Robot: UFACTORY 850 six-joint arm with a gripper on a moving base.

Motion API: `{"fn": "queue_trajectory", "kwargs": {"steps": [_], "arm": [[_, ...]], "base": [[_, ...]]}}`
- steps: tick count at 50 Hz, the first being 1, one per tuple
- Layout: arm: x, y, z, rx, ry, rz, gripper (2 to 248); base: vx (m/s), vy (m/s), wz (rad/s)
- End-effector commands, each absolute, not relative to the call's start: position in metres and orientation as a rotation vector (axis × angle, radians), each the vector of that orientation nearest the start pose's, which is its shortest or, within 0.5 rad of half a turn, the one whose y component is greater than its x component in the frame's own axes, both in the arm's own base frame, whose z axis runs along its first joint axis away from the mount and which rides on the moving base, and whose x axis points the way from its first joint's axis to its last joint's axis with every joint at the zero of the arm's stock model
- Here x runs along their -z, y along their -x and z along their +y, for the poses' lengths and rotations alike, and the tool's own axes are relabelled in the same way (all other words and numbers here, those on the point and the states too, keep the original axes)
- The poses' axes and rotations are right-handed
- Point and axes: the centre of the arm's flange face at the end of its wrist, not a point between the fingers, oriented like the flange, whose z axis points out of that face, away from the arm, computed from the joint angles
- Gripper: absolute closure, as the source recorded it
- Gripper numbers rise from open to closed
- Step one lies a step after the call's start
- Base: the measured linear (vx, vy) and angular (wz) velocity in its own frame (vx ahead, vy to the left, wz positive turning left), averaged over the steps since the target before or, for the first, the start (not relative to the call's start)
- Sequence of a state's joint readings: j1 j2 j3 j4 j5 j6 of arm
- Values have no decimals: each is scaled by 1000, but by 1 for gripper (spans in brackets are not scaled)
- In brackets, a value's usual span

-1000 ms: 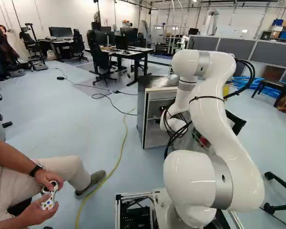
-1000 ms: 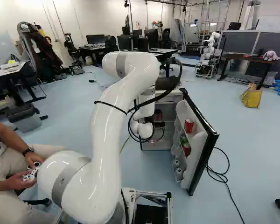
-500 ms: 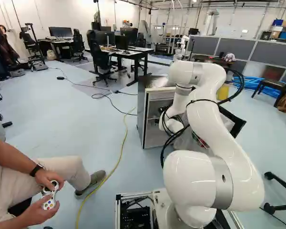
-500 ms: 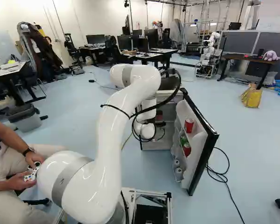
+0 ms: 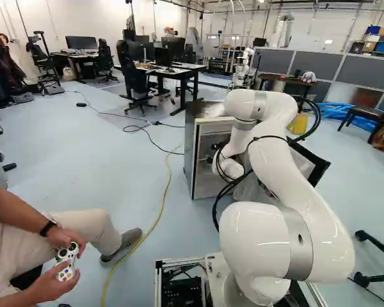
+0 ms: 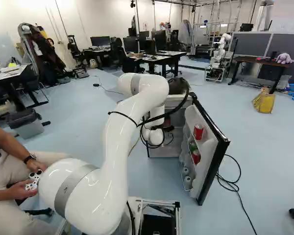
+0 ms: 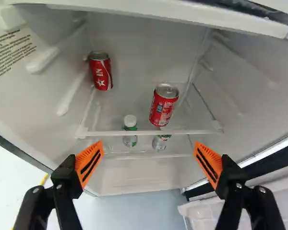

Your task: Grab a drink from the fridge

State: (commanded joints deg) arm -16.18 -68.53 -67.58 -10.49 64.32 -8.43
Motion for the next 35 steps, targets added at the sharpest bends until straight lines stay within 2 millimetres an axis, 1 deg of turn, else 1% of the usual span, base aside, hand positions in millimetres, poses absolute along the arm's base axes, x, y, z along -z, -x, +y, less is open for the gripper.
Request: {"fn": "queue_trajectory", "kwargs": {"steps": [11, 12, 16, 17, 21, 22, 26, 27, 32, 33, 35], "arm": [[-39, -566, -149, 1721, 2779, -64, 3], [-39, -566, -149, 1721, 2779, -64, 12], [-39, -566, -149, 1721, 2779, -64, 12], [-39, -566, -149, 1721, 2779, -64, 25], [-39, -566, -149, 1721, 2779, -64, 25], [-39, -566, -149, 1721, 2779, -64, 37], [-39, -566, -149, 1721, 2779, -64, 37], [-39, -566, -149, 1721, 2779, -64, 49], [-39, -566, -149, 1721, 2779, -64, 49], [-39, -566, -149, 1721, 2779, -64, 61], [-39, -566, -149, 1721, 2779, -64, 61]], "base": [[0, 0, 0], [0, 0, 0], [0, 0, 0], [0, 0, 0], [0, 0, 0], [0, 0, 0], [0, 0, 0], [0, 0, 0], [0, 0, 0], [0, 0, 0], [0, 0, 0]]}}
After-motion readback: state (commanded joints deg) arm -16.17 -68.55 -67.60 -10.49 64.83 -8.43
